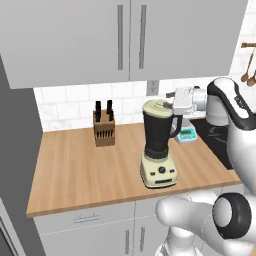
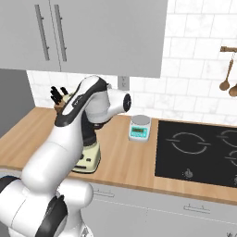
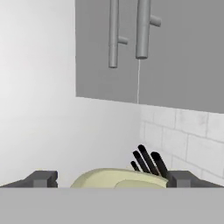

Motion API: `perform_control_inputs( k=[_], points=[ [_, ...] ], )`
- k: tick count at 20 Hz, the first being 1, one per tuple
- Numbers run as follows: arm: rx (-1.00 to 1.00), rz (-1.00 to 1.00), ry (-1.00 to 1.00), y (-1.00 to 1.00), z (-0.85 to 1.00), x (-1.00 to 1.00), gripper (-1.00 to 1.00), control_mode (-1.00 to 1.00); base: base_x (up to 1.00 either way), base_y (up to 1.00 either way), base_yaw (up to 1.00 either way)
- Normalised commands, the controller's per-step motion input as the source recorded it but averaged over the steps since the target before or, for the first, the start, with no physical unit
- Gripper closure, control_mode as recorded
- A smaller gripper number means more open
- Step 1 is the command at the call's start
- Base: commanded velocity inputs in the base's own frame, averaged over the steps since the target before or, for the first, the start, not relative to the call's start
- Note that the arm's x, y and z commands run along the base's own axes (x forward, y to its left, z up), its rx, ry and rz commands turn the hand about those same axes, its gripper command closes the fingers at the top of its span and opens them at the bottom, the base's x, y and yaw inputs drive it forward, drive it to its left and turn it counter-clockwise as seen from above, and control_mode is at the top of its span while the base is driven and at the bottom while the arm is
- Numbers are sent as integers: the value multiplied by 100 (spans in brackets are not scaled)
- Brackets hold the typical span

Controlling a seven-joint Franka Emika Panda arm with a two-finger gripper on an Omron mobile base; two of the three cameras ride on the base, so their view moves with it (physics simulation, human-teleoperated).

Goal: Close the lid blender by securely placing the lid on top.

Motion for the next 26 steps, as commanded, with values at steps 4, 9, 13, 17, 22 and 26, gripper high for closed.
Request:
perform_control_inputs(
  k=[4, 9, 13, 17, 22, 26],
  points=[
    [0, 0, -2, 1, 9, -44, -100, -100, 0, 0, 0],
    [0, 0, -4, 10, 6, -69, -100, -100, 0, 0, 0],
    [0, 0, -7, 20, 6, -81, -100, -100, 0, 0, 0],
    [0, 0, -1, 67, 1, -42, -100, -100, 0, 0, 0],
    [0, 0, 0, 60, 1, -9, -100, -100, 0, 0, 0],
    [0, -5, 0, 31, 0, 2, -100, -100, 0, 0, 0]
  ],
)
